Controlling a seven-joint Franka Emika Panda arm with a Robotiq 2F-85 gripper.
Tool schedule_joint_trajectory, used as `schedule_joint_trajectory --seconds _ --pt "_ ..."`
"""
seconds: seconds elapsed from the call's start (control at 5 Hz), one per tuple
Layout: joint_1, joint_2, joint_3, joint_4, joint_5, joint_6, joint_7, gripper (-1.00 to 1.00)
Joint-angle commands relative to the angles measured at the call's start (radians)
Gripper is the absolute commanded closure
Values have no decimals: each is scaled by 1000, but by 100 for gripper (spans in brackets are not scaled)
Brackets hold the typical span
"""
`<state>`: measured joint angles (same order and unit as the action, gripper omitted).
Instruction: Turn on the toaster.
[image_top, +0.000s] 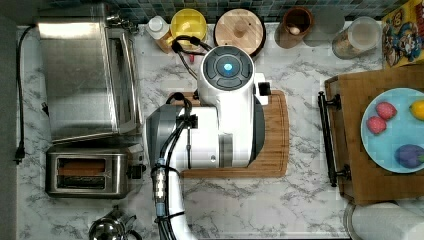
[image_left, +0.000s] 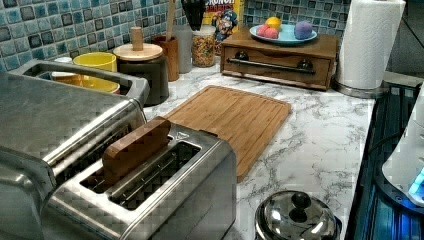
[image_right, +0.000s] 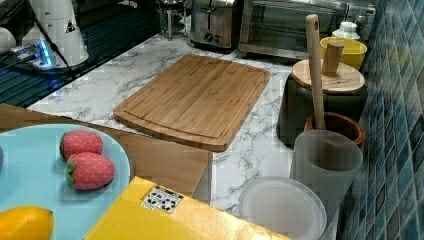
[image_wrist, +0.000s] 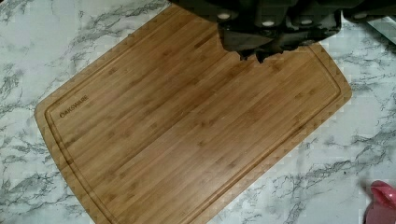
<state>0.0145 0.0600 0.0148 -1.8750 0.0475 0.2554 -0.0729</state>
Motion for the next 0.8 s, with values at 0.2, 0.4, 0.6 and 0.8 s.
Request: schedule_joint_trajectory --seconds 0.2,0.4,0.6,0.8 --pt "6 -47 16 -70 29 44 -130 100" --pt "19 -77 42 -116 95 61 -220 100" --pt "54 -129 63 -192 129 145 -263 100" --pt "78 -149 93 -239 160 171 -296 100"
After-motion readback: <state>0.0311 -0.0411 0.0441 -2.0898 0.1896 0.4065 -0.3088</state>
